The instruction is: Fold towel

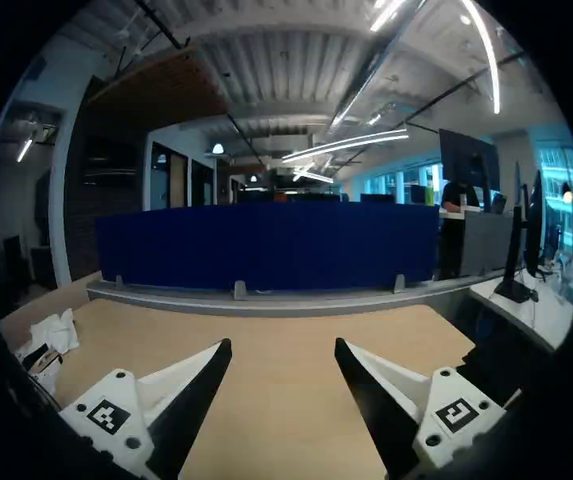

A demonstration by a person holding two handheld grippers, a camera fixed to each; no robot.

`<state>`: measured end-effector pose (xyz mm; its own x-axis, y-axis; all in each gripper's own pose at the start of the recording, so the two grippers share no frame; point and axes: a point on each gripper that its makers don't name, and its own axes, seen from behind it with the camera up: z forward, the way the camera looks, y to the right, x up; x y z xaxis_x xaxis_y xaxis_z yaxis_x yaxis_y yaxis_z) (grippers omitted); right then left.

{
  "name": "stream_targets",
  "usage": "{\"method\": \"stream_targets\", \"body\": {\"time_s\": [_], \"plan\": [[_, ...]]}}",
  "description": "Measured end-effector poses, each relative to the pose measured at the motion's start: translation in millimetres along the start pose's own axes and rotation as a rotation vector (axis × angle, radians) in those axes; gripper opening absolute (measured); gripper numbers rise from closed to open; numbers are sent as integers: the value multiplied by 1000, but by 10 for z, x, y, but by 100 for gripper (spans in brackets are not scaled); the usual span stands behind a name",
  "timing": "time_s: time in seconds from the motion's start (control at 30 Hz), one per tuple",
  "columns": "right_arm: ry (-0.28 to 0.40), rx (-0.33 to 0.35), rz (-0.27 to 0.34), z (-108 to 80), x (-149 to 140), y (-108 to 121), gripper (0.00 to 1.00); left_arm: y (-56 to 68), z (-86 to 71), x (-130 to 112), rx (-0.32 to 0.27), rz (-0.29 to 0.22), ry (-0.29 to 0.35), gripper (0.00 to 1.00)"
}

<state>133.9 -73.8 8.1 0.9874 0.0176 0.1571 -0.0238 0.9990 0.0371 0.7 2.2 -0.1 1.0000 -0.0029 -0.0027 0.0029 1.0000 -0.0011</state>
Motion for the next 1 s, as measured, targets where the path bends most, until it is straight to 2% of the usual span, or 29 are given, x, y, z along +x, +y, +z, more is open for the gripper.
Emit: {"method": "stream_targets", "body": {"time_s": [0.3, 0.6, 0.8, 1.0], "plan": [[35, 6, 5, -24, 143, 47, 100, 20, 0, 11, -4, 2, -3, 94], [138, -21, 10, -142, 298, 226, 100, 17, 7, 9, -3, 2, -3, 94], [151, -39, -28, -180, 111, 353, 100, 20, 9, 6, -3, 2, -3, 94], [159, -41, -28, -163, -177, 468, 100, 22, 6, 5, -3, 2, -3, 94]]}}
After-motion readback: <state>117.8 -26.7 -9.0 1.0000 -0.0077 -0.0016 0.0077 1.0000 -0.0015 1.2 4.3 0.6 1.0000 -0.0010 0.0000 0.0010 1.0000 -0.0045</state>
